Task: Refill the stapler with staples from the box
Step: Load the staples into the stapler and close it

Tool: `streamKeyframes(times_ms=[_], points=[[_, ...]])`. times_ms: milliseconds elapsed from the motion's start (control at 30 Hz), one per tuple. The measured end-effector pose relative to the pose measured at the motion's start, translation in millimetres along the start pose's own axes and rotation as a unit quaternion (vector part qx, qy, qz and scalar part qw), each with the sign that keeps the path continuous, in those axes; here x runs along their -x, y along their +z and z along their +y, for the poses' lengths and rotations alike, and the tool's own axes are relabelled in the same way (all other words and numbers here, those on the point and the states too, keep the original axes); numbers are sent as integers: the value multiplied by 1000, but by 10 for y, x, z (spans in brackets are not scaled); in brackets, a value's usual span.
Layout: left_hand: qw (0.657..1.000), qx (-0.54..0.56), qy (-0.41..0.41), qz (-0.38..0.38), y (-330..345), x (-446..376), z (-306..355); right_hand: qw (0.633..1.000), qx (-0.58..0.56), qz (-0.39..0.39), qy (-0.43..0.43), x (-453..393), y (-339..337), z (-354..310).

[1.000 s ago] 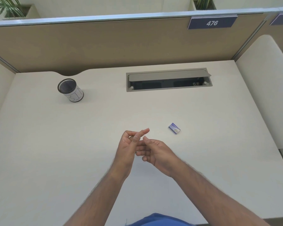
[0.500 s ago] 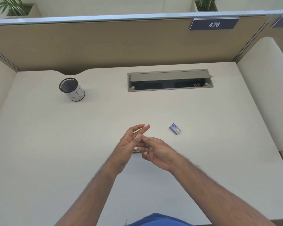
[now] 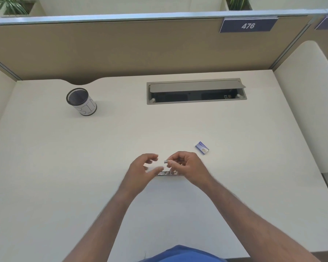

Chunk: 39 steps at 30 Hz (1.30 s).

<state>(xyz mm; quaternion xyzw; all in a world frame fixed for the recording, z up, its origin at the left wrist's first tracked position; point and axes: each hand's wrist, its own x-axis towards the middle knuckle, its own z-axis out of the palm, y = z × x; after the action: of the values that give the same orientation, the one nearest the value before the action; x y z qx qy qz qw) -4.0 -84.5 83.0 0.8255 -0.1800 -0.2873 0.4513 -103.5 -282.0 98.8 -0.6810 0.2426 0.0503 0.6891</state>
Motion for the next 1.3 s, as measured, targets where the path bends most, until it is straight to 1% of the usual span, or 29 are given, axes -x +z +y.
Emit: streamKeyframes(times_ms=[33, 67, 100, 167, 267, 367, 433, 533, 633, 800, 933, 1033, 1100, 1167, 1233, 1300], points=[[994, -103, 31, 4, 6, -33, -153, 1000, 20, 7, -7, 8, -26, 30], [981, -188, 52, -1, 17, -58, -292, 999, 34, 13, -13, 11, -47, 66], [967, -247, 60, -14, 35, -79, -404, 999, 46, 19, -16, 12, -67, 109], [953, -295, 57, -33, 83, -101, -573, 998, 61, 30, -16, 7, -95, 196], [950, -300, 79, -22, 187, -111, -733, 996, 74, 42, -16, -12, -110, 298], [958, -272, 95, 5, 243, -130, -770, 996, 76, 56, -12, -35, -108, 359], [956, -269, 115, 8, 237, -145, -770, 995, 81, 59, -11, -71, -99, 406], [941, -296, 164, -10, 206, -143, -756, 995, 74, 61, -7, -127, -82, 479], [933, -312, 178, -17, 197, -155, -733, 996, 68, 61, 2, -161, -76, 529], [933, -321, 157, -44, 209, -190, -773, 997, 40, 67, 26, -196, -89, 638], [928, -338, 149, -52, 232, -204, -741, 993, 6, 107, 48, -185, -95, 760], [904, -391, 166, -49, 268, -218, -714, 990, -9, 129, 50, -174, -66, 808], [881, -431, 185, -60, 282, -250, -724, 991, -5, 129, 44, -177, -47, 801], [870, -445, 205, -62, 278, -306, -715, 991, -6, 127, 42, -182, -53, 793], [873, -429, 221, -67, 265, -348, -696, 991, -11, 123, 45, -179, -67, 780], [885, -394, 230, -87, 242, -349, -637, 991, -17, 123, 49, -175, -83, 781]])
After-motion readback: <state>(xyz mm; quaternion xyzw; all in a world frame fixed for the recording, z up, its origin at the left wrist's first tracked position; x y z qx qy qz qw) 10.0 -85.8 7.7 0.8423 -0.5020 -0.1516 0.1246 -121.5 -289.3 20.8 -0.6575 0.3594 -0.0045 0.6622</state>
